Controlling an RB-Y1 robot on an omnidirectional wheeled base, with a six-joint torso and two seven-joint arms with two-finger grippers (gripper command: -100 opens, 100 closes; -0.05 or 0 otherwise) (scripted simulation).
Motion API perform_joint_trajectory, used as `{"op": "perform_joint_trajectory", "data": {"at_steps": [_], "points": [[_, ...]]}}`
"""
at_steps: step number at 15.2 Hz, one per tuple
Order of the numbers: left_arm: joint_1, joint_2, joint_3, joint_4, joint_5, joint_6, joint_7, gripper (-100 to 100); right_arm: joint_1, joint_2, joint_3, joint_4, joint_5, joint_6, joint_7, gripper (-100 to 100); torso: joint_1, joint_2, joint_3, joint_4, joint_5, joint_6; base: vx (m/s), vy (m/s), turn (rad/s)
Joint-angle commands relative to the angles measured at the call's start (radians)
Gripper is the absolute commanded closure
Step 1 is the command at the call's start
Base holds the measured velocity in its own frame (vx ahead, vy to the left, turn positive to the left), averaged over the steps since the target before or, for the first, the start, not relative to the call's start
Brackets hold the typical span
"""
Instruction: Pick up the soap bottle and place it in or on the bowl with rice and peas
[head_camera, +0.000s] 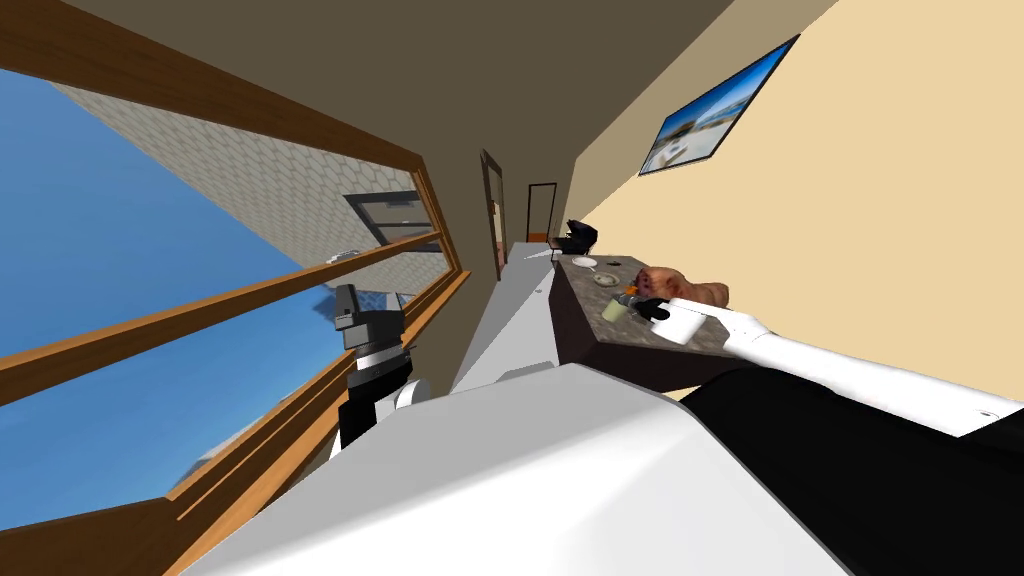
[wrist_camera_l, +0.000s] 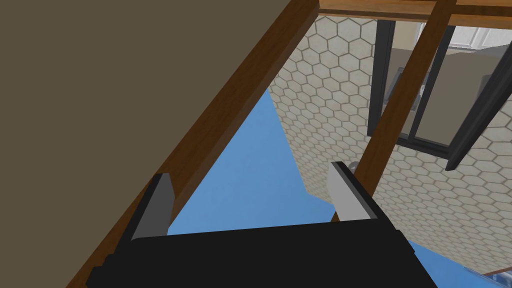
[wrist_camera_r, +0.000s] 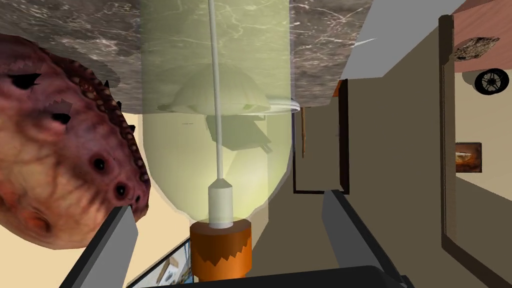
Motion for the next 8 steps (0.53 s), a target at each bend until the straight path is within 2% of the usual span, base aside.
{"op": "perform_joint_trajectory", "data": {"at_steps": [1,2,3,4,8], "points": [[0.0,0.0,0.0,0.0,0.0,0.0,0.0,0,-0.014,0.024,0.01,0.031,0.013,-0.018,0.005,-100,0.0,0.0,0.0,0.0,0.0,0.0,0.032,-0.012,0.081],[0.0,0.0,0.0,0.0,0.0,0.0,0.0,0,-0.018,0.031,0.012,0.04,0.017,-0.024,0.006,-100,-0.002,0.0,0.0,0.0,-0.001,0.0,0.046,-0.057,0.114],[0.0,0.0,0.0,0.0,0.0,0.0,0.0,0,-0.011,0.021,0.009,0.025,0.012,-0.013,0.004,-100,-0.005,0.0,0.0,0.0,-0.001,0.0,0.028,-0.043,0.044],[0.0,0.0,0.0,0.0,0.0,0.0,0.0,0,-0.011,0.024,0.009,0.028,0.014,-0.017,0.004,100,-0.006,0.0,0.0,0.0,-0.002,0.0,0.01,-0.015,-0.003],[0.0,0.0,0.0,0.0,0.0,0.0,0.0,0,-0.012,0.023,0.007,0.029,0.014,-0.016,0.004,100,-0.005,0.001,0.0,-0.001,-0.003,-0.001,0.001,-0.003,-0.007]]}}
